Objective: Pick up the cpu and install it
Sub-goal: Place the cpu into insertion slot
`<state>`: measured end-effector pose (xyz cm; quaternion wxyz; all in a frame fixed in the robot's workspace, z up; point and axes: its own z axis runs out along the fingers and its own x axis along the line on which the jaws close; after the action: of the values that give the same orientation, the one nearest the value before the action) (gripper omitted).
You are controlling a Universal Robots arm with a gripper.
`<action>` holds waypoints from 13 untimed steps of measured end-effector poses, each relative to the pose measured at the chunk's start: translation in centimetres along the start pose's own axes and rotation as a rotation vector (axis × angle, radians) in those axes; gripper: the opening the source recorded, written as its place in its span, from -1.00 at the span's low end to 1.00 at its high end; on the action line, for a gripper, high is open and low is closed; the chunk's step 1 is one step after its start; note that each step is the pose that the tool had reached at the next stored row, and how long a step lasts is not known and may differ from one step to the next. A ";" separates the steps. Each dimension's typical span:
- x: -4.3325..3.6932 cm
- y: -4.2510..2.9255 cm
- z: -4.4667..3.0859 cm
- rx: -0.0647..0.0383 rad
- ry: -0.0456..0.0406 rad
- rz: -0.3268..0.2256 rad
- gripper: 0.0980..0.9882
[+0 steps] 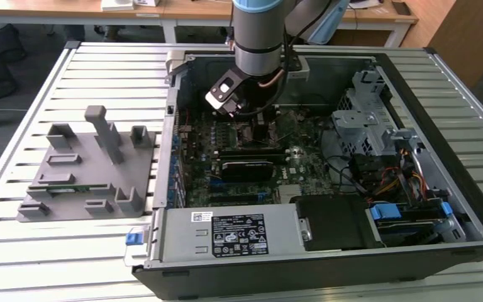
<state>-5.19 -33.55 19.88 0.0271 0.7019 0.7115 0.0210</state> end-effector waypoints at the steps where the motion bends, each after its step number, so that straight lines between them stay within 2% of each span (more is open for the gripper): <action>1: 0.00 0.01 -0.19 0.000 0.0000 0.000 0.14; 3: -0.01 0.04 -0.57 0.000 -0.0001 0.000 0.11; 4: -0.01 0.05 -0.76 0.000 -0.0001 0.000 -0.03; 5: -0.01 0.06 -0.94 0.000 0.0000 0.000 -0.03; 8: -0.01 0.10 -1.45 0.001 0.0000 0.000 -0.43; 9: -0.01 0.11 -1.60 0.002 0.0000 0.000 -0.43; 10: -0.02 0.12 -1.75 0.002 0.0000 0.000 -0.56; 11: -0.02 0.13 -1.90 0.003 0.0000 0.000 -0.56; 13: -0.02 0.15 -2.22 0.004 0.0000 0.000 -0.82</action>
<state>-5.19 -33.55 22.10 0.0255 0.7019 0.7115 0.0194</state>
